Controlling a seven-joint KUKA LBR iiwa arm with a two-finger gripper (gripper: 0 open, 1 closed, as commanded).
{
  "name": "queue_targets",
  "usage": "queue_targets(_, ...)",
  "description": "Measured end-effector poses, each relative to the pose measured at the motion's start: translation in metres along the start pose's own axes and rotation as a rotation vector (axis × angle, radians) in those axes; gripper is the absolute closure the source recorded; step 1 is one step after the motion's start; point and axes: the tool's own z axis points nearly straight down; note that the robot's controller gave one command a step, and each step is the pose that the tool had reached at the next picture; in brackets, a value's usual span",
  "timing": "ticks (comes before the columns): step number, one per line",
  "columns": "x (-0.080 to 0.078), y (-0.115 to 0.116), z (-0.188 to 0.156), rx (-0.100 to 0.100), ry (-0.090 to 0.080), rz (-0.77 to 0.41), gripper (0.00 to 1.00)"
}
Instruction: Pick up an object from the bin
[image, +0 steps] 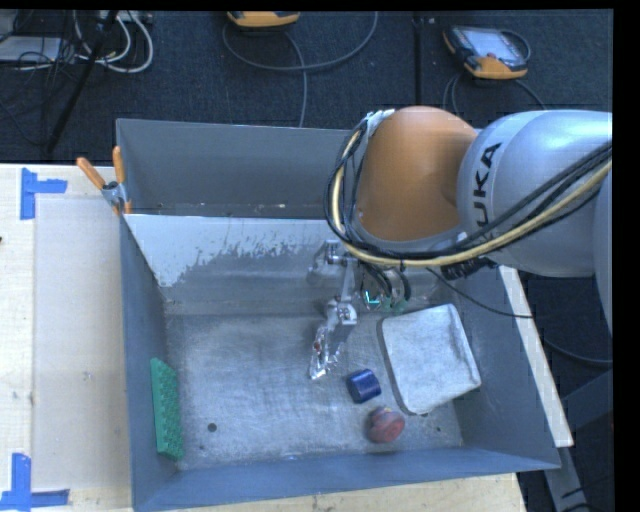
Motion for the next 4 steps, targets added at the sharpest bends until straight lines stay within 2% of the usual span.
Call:
queue_targets(1, -0.008, -0.067, 0.076, 0.002, -0.001, 0.321, 0.0)
queue_targets(2, -0.013, -0.058, 0.11, -0.001, -0.012, 0.307, 0.0)
queue_targets(3, -0.013, -0.058, 0.112, -0.001, -0.01, 0.308, 1.0)
queue_targets(4, -0.02, -0.042, -0.023, -0.004, -0.017, 0.323, 1.0)
